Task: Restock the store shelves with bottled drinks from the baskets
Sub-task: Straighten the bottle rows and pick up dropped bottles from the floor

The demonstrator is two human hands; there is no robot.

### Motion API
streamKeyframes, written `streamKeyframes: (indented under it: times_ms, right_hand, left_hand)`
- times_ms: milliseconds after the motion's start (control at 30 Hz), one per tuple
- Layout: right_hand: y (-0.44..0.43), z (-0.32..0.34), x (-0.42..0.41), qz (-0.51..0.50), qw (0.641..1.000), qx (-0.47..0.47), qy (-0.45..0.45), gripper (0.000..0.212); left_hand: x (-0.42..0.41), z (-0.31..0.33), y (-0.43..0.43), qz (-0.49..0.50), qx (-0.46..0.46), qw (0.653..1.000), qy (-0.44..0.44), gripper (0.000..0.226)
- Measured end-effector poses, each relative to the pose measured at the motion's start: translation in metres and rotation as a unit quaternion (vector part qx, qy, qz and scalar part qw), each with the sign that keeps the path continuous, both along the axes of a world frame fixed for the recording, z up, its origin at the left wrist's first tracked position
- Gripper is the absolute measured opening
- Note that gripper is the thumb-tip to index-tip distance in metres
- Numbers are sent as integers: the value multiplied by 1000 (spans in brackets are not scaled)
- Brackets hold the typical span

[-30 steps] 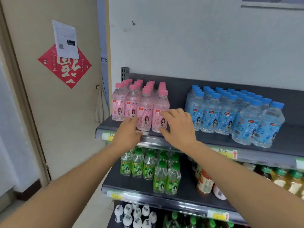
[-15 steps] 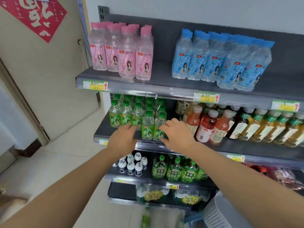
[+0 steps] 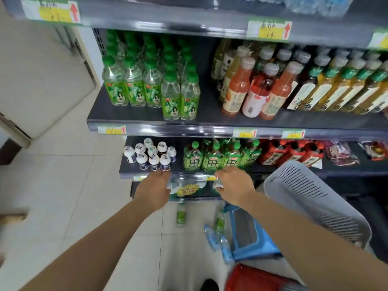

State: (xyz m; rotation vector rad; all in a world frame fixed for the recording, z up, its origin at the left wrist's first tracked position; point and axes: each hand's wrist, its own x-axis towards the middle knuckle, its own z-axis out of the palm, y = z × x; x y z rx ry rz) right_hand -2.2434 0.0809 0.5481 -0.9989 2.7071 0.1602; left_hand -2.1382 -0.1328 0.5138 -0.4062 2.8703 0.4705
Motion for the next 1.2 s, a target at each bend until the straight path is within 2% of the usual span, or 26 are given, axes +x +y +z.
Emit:
streamKeyframes:
  times_ms: [100,200,300,433,800,1033,1200]
  right_hand:
    - [19,-35,6,-23,999,13,-35,39]
    - [42,-74,9,-43,997,19,-67,32]
    - [67,-118,10,-60,992,56,-95,38]
    - [97,-187,12,-97,985,70,-123,31]
    - [147,-419,29,-202,954,85,-203,51]
    - [167,-560,25,-229,942,107,-218,46]
    - [171,-648,17,-244,935,114,-232,51]
  left_hand:
    - [3,-31,23,-6,10,999,-34,46]
    - [4,-69,48,-12,22,998,-50,44]
    - [1,-110,75,-11,33,996,-78,46]
    - [-5,-173,107,-38,27,993,-107,43]
    - [-21,-405,168,-89,42,977,-187,39]
    - [-41,-550,192,-152,21,964,-218,45]
    - [-63,-632,199,-203,-6,956,-214,54]
